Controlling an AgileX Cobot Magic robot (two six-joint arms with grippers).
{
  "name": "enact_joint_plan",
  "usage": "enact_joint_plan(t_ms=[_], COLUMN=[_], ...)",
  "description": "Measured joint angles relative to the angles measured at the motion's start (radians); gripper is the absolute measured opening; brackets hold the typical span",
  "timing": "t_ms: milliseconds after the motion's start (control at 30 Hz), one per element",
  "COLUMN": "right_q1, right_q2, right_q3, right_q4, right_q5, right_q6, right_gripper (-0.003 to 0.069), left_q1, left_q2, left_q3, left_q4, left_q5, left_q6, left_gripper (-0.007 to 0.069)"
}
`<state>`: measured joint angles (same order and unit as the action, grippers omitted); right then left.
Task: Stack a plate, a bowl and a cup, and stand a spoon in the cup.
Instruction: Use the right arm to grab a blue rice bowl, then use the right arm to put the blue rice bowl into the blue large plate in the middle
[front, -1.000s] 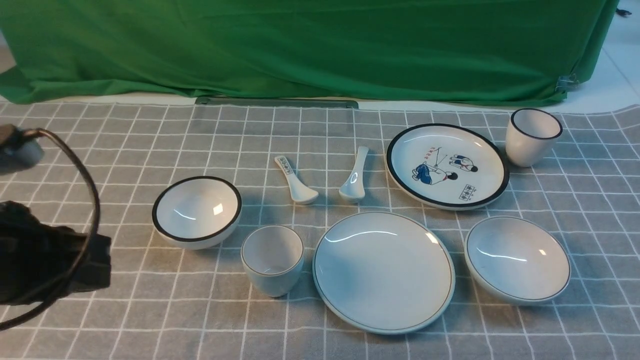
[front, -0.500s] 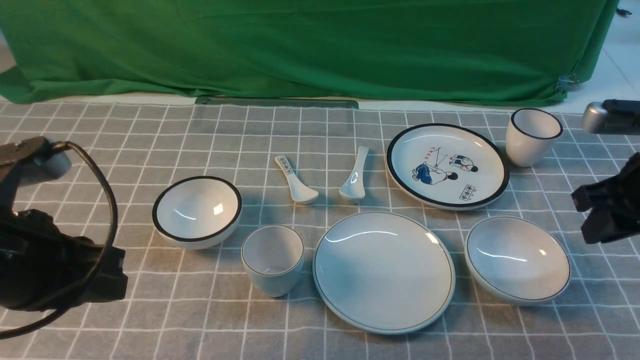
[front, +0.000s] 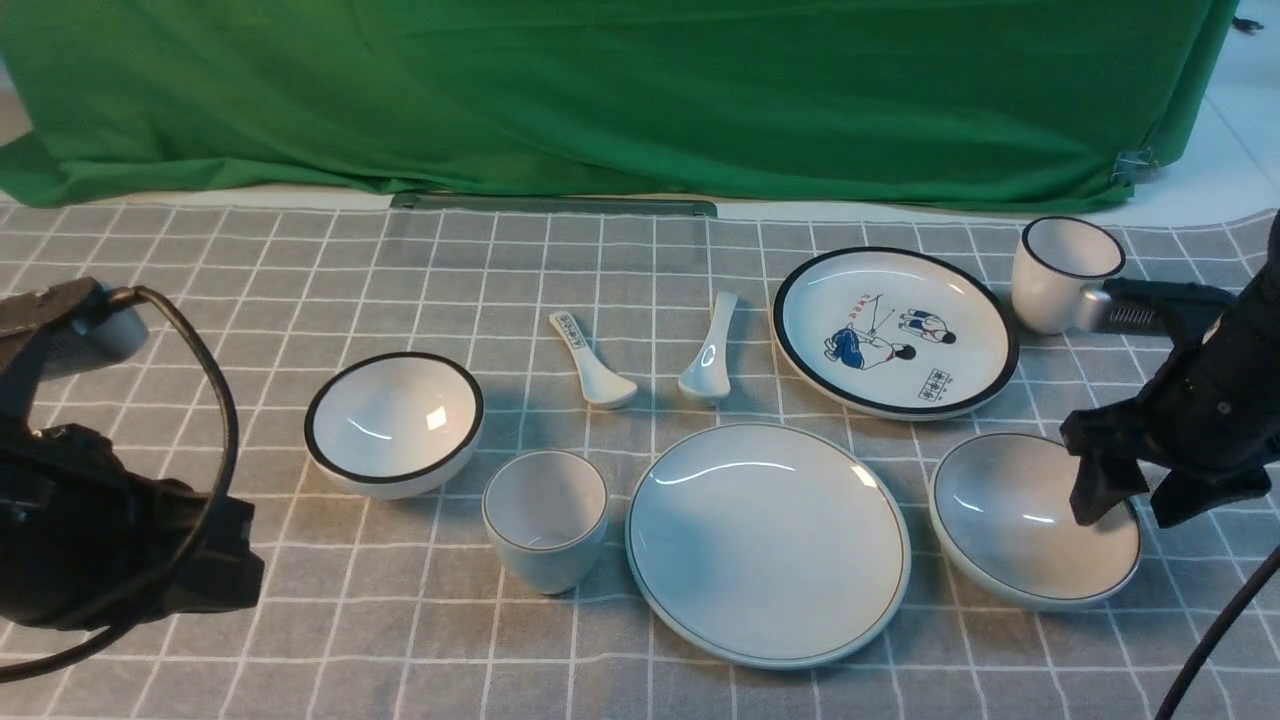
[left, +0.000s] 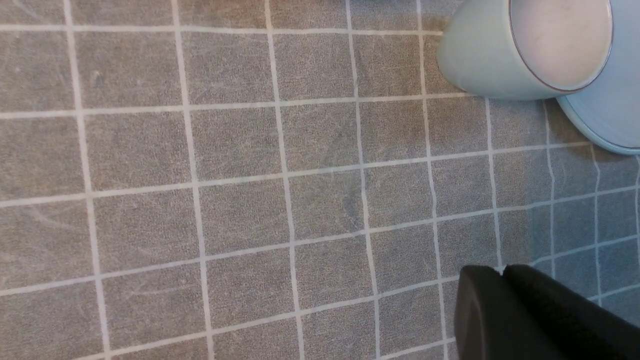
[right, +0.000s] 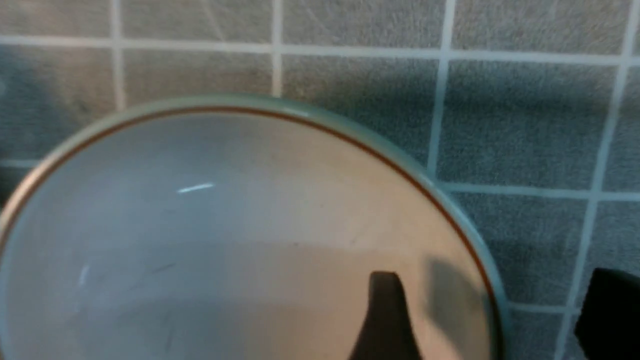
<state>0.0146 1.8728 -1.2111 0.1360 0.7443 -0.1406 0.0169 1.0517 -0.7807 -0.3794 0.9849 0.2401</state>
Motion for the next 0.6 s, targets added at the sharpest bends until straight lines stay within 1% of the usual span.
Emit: enact_joint_plan(t_ms=[33,100,133,167,267,400,500,533,567,600], right_q1=[0.0,0.0,0.0,0.0,0.003,0.031,0.103,0.153,0.153,0.209], right_q2=[0.005,0.007,0.007,0.0,-0.049,-0.159,-0.261,-0.285,-0.287,-0.293], right_q3=[0.0,0.0,0.0,0.0,-0.001,-0.001,-0.001,-0.008,-0.01,-0.021], right_q4=[-0.001,-0.001,-0.001,0.0,0.01,-0.007,0.021,0.031,0.033,0.041], right_q5=[-0.001,-0.002,-0.002,0.001,0.028,0.054,0.024,0.008,0.008,-0.001], right_q6=[0.0,-0.001,-0.003,-0.008,-0.011,-0.007,-0.005,-0.005,-0.005,-0.005], right_gripper=[0.0433,0.0272,0.025,0.0127,0.0076,0.0076,0.0076,0.0076,0.0076,0.0076], left_q1=[0.0,0.0,0.0,0.0,0.0,0.0,0.0,0.0,0.0,0.0], left_q2=[0.0,0.0,0.0,0.0,0.0,0.0,0.0,0.0,0.0,0.0], left_q3=[0.0,0.0,0.0,0.0,0.0,0.0,0.0,0.0,0.0,0.0], left_q4=[0.0,0.0,0.0,0.0,0.0,0.0,-0.004,-0.006,-0.007,-0.007], left_q5=[0.0,0.0,0.0,0.001,0.002,0.002,0.002,0.001,0.001,-0.005], left_q6=[0.0,0.0,0.0,0.003,0.01,0.012,0.013,0.013,0.013,0.013], left_gripper=[0.0017,0.0017,0.0017,0.0017,0.0017,0.0017,0.0017,0.0017,0.0017,0.0017])
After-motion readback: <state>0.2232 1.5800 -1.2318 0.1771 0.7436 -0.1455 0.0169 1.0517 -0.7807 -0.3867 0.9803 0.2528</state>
